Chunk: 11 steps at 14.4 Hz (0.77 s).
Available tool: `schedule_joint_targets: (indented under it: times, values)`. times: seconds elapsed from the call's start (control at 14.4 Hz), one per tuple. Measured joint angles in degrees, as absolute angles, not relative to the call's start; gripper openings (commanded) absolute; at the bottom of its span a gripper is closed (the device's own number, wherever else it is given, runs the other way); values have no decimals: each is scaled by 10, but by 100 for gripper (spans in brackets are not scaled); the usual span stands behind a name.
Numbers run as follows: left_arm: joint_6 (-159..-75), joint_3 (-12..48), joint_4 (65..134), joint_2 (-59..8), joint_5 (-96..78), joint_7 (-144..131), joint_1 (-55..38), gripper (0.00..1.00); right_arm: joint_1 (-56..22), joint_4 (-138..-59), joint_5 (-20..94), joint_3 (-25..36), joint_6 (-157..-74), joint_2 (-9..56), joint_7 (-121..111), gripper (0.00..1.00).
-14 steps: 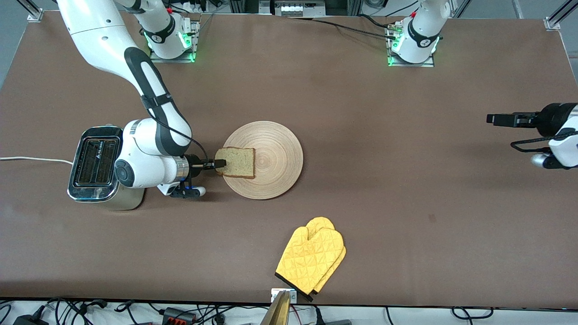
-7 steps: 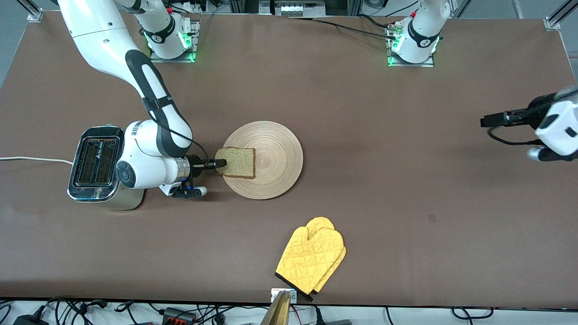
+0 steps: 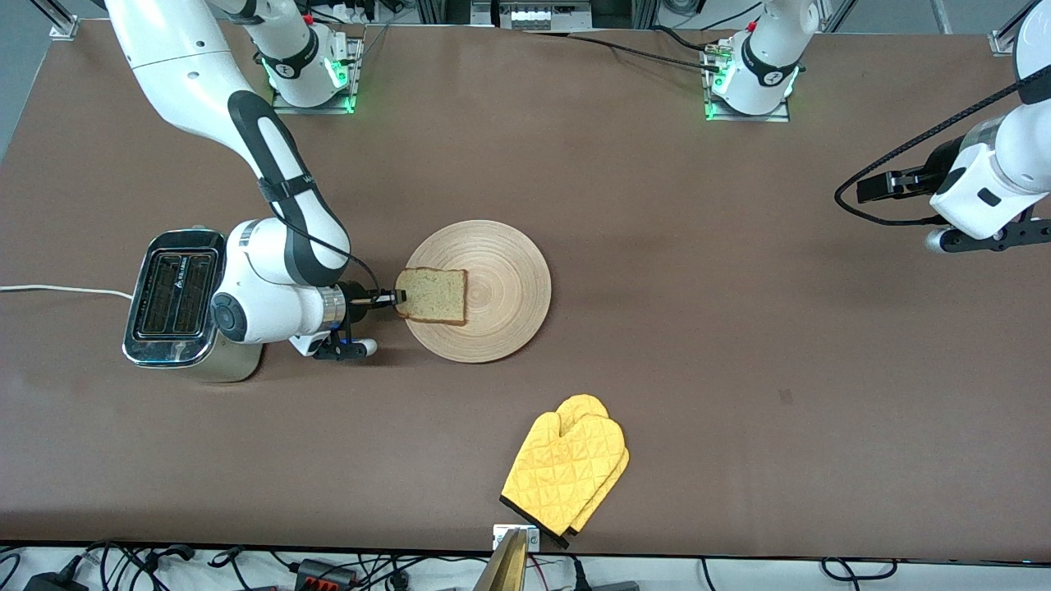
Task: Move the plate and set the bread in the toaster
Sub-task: 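Grasp the bread slice with the right gripper while the left gripper withdraws, then lift the bread slice with the right gripper over the toaster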
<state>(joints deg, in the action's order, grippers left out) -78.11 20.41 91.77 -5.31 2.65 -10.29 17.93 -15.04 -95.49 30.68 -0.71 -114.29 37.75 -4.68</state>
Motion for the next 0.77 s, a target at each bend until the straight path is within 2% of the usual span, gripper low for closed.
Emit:
schedule_joint_targets:
  times: [0.07,0.49,0.77]
  values:
    - [-781,204,920,-53,26,-103,180,100,-150,-954,307,-7,-1143,378,-53,0]
    - [-787,204,933,-43,26,-103,180,100,-146,-927,307,-6,-1133,368,-91,0]
    - [-790,204,933,-32,13,-103,180,100,-146,-879,264,16,-1046,321,-90,0]
